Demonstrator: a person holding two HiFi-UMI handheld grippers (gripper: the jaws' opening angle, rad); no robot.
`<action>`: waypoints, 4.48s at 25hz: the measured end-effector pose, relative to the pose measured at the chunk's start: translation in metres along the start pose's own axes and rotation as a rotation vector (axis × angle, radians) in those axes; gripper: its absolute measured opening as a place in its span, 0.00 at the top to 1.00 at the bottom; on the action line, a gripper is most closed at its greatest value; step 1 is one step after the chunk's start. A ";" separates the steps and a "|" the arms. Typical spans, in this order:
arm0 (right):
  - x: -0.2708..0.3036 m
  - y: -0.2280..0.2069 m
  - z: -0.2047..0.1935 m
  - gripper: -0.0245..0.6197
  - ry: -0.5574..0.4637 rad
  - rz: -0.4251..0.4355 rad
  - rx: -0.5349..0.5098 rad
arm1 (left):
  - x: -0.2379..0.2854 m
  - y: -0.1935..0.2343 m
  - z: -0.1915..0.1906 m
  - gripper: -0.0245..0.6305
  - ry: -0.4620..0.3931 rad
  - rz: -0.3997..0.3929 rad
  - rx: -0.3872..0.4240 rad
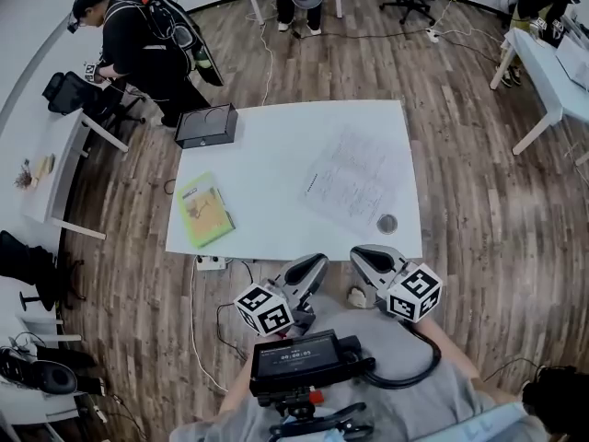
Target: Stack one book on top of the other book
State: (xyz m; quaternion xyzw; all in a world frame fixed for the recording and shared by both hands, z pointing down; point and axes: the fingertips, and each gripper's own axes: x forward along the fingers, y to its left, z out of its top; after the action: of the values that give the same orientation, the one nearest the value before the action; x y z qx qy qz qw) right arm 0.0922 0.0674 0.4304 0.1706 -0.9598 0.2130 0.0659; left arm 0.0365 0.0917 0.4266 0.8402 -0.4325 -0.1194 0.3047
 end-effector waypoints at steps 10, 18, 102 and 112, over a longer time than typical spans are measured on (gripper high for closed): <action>0.042 -0.030 0.027 0.91 0.008 -0.034 -0.006 | 0.022 0.047 0.037 0.91 0.001 -0.036 -0.018; 0.071 -0.045 0.035 0.91 0.010 -0.085 0.014 | 0.032 0.076 0.061 0.91 0.013 -0.075 -0.028; 0.002 -0.302 -0.055 0.59 -0.010 -0.301 0.695 | 0.204 0.267 0.053 0.65 0.657 -0.075 -0.145; 0.016 -0.329 -0.073 0.59 -0.009 -0.248 0.870 | 0.219 0.303 0.027 0.65 0.937 -0.086 -0.264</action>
State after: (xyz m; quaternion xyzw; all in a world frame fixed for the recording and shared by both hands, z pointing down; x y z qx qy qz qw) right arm 0.1986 -0.1858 0.6269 0.2971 -0.7535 0.5864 0.0090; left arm -0.0429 -0.2278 0.6059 0.7749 -0.1949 0.2052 0.5651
